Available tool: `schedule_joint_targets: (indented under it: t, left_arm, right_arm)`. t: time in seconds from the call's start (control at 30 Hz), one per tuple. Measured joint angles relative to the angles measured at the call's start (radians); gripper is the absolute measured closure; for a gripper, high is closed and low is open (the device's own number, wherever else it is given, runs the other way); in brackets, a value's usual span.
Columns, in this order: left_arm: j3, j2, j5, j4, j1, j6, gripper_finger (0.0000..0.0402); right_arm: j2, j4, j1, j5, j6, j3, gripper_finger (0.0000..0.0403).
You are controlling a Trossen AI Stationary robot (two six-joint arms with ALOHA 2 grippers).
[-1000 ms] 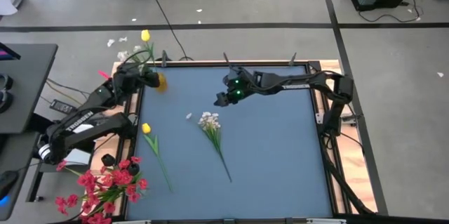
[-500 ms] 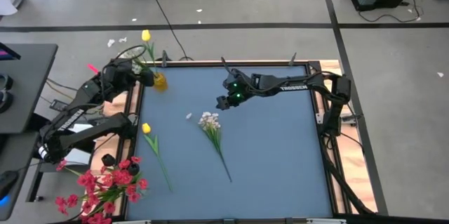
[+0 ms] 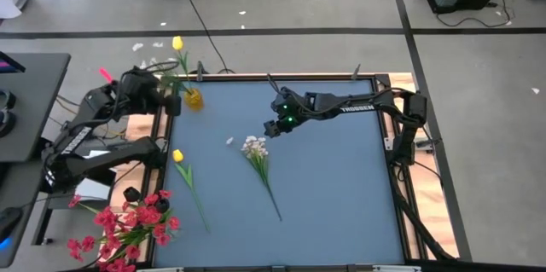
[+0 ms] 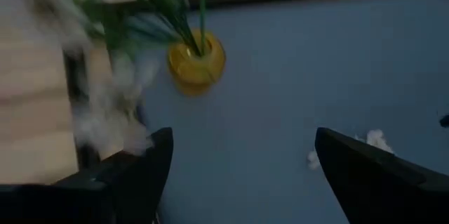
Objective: Sort flowers into vase by color
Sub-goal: Put the right white flowers into the yellow transparent vase, then put the yellow tulip into the yellow vase
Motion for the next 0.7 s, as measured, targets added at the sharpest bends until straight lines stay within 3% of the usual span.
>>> schedule_joint_targets:
  t: [0.37, 0.7]
  left_arm:
    - [0.0, 0.072, -0.002, -0.106, -0.193, -0.277, 0.005]
    - [-0.001, 0.246, -0.037, -0.106, -0.36, -0.388, 0.0074]
  right_arm:
    - [0.0, -0.001, 0.008, -0.024, 0.0, 0.0, 0.0213]
    - [0.0, -0.002, 0.006, -0.019, -0.01, 0.0, 0.0213]
